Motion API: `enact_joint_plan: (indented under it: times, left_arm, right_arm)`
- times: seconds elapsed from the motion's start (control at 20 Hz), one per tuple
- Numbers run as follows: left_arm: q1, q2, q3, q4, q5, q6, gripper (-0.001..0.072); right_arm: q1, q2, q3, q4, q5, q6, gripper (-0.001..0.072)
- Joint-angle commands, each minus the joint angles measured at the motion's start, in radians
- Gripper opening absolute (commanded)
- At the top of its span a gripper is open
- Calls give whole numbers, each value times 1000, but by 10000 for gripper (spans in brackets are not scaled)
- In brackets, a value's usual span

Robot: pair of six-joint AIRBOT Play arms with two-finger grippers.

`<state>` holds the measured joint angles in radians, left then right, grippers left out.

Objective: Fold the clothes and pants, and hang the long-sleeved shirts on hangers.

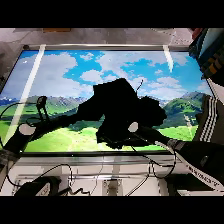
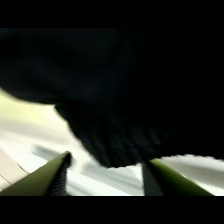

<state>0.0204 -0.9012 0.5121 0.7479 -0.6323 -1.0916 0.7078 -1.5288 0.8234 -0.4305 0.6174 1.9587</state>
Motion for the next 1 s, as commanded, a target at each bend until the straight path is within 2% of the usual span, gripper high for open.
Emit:
enact_joint_plan:
  times: [0.0,0.05,0.1,0.2,0.25,0.35,0.4,0.55,0.7,0.85,0.95]
  left_arm:
    - [0,1,1,0,0,0,10]
    - [0,1,1,0,0,0,10]
    - [0,1,1,0,0,0,10]
    - [0,1,1,1,0,0,10]
    - [0,1,1,0,0,0,10]
    - [0,1,1,0,0,0,10]
    - [0,1,1,1,0,0,10]
    - [1,1,1,1,3,0,10]
    - [2,1,2,12,36,0,10]
    - [21,2,2,16,113,0,10]
    - [58,14,2,16,171,0,9]
  right_arm:
    - [4,-15,3,7,-83,73,434]
    - [3,-15,3,7,-85,72,356]
    - [3,-15,3,5,-95,72,308]
    - [3,-15,3,4,-133,72,282]
    - [3,-15,3,4,-153,72,159]
    - [3,-14,3,4,-201,72,47]
    - [2,-13,3,3,-220,72,17]
    - [-25,6,3,-43,-261,72,16]
    - [-112,68,3,-178,-246,72,16]
    - [-259,163,3,-335,-139,72,16]
    - [-370,230,3,-464,-14,70,16]
